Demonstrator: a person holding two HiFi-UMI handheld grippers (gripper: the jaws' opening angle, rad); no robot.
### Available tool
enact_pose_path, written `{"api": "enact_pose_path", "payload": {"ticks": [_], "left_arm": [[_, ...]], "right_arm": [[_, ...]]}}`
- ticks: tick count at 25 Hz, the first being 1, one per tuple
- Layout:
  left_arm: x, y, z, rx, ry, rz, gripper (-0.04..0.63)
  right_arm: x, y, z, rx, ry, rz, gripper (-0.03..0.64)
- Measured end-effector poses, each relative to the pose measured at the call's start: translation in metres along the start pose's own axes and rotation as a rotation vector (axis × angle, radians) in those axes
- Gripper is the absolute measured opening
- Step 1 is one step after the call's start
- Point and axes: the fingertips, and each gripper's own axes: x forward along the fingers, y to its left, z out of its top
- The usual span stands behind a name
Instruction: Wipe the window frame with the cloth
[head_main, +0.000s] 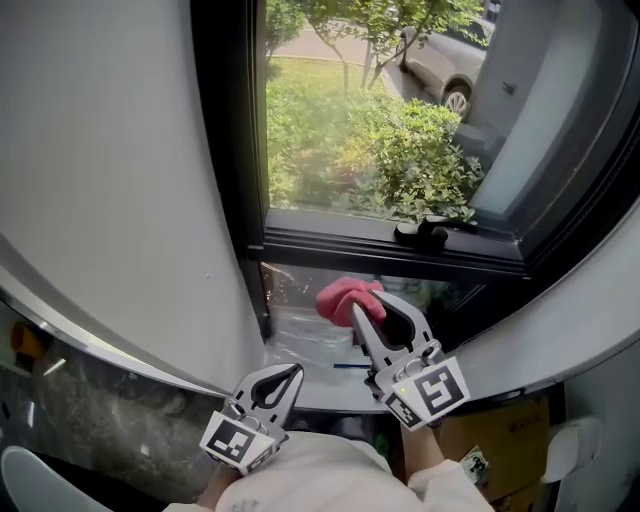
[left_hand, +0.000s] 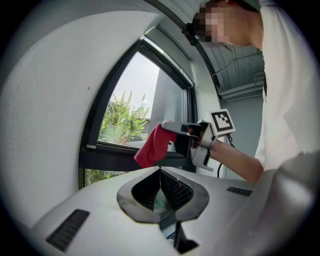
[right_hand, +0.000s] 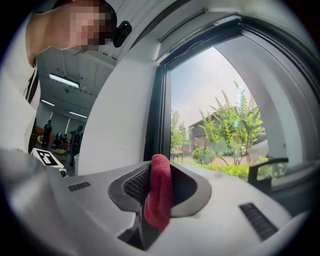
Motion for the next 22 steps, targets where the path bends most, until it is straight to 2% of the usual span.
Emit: {"api": "enact_pose_path", "payload": {"ticks": [5,13,22], "left_arm": [[-0.002,-0.001,0.007,0.007,-0.019,0.004,0.011],[-0.004,0.007,0.019,0.016,-0.039,0.041,0.011],[-0.008,0.013,0.021,-0.011,-0.055,0.07,0.011]], "right_arm": [[0.049,-0.003,0.075,-0.089,-0.143,0.095,0.091],[0.121,0.012,0.174,-0.257,-0.287,0.185,0.091],[0.167,0.015,0.244,-0.262,-0.423,0.192,0.091]]}}
